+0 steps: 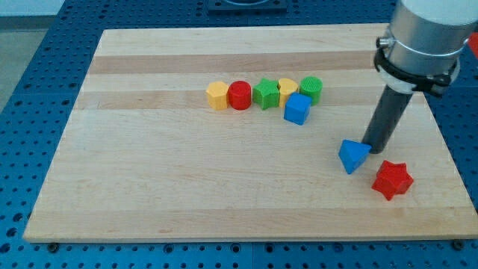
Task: Slide the blue triangle to the red star
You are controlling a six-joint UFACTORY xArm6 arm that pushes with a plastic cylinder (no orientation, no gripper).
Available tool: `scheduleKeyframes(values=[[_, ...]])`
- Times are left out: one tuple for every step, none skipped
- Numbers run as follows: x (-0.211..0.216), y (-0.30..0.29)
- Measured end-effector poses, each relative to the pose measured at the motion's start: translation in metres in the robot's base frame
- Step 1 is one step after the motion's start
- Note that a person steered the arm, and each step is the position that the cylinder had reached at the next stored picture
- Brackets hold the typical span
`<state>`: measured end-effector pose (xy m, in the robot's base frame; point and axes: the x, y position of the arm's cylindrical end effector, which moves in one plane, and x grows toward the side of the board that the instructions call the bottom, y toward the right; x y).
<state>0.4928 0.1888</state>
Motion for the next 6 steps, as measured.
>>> scheduleKeyframes(values=[[-0.015, -0.002], [-0.036, -0.045], [-0.034, -0.092], [-0.017, -0.109], [-0.014, -0.108], [-0.014, -0.09]])
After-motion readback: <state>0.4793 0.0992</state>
